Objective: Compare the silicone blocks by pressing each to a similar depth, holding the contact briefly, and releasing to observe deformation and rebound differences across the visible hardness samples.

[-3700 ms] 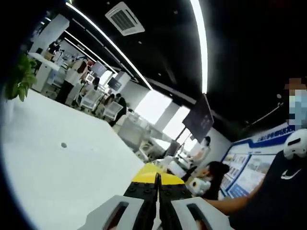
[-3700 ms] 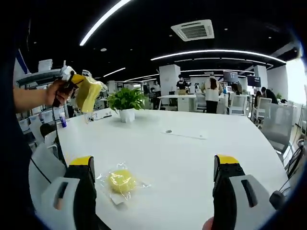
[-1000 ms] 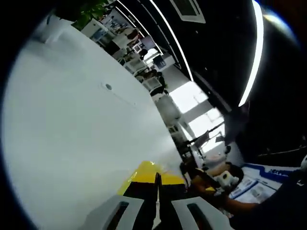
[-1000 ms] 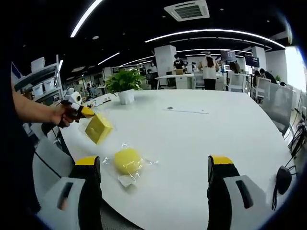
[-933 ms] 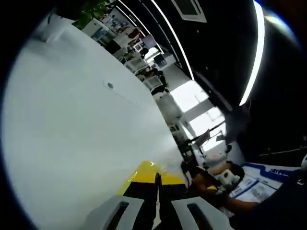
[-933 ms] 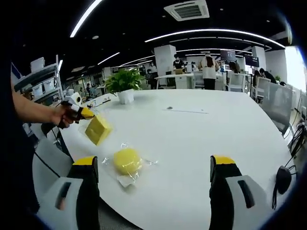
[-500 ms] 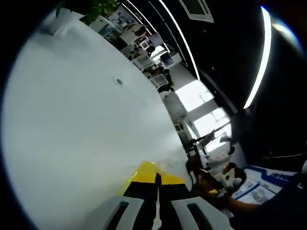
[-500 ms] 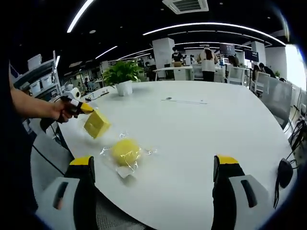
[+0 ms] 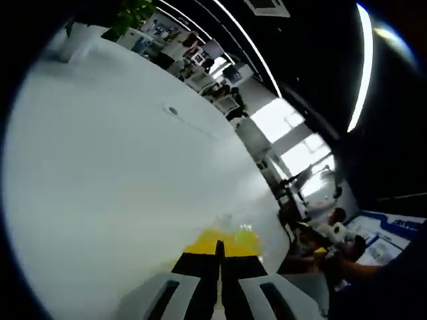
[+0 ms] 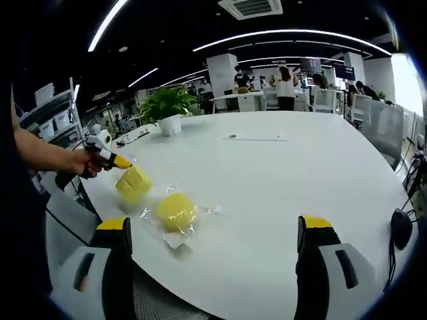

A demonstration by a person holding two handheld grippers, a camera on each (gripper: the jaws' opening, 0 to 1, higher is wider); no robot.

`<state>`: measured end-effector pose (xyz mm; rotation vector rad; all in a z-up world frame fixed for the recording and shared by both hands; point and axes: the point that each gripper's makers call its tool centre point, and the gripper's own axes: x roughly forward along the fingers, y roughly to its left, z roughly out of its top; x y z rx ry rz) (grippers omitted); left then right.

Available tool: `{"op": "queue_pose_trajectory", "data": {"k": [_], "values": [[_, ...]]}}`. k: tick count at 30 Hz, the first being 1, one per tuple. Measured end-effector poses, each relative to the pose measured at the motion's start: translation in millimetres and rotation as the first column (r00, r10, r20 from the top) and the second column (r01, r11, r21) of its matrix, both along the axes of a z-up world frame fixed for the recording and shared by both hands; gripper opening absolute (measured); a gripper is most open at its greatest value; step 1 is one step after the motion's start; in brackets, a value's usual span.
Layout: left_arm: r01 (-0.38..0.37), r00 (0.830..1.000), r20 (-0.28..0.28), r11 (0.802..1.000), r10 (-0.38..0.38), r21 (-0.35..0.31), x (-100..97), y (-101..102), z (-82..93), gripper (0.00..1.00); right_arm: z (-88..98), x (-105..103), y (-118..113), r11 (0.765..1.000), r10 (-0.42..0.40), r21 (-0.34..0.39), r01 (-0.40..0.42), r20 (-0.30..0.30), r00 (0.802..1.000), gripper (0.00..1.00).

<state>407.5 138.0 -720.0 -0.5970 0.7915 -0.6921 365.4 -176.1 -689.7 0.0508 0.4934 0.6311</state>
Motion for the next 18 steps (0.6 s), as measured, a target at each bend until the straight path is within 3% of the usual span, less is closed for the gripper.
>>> {"op": "queue_pose_trajectory", "data": {"k": [3,10,12,18], "values": [[0.032,0.999,0.018,0.997,-0.033,0.072,-3.7,-1,-8.4,0.0,-3.2,-1,-5,0.999,-0.016,-0.032,0.016,0.003,1.0,0.97],[0.084,0.994,0.05,0.985,-0.093,0.154,-2.7,0,-16.6,0.0,-6.5,-5,-4,1.0,-0.014,-0.028,0.013,-0.016,1.0,0.97],[0.066,0.997,0.018,0.987,-0.069,0.144,0.2,2,-18.0,0.0,-6.6,-4,-4,1.0,-0.016,-0.026,0.016,-0.017,1.0,0.97],[-0.026,0.999,0.025,0.99,0.023,0.14,18.4,16,-24.8,0.0,-6.8,-4,1,1.0,-0.012,-0.015,0.012,-0.015,1.0,0.97]]}}
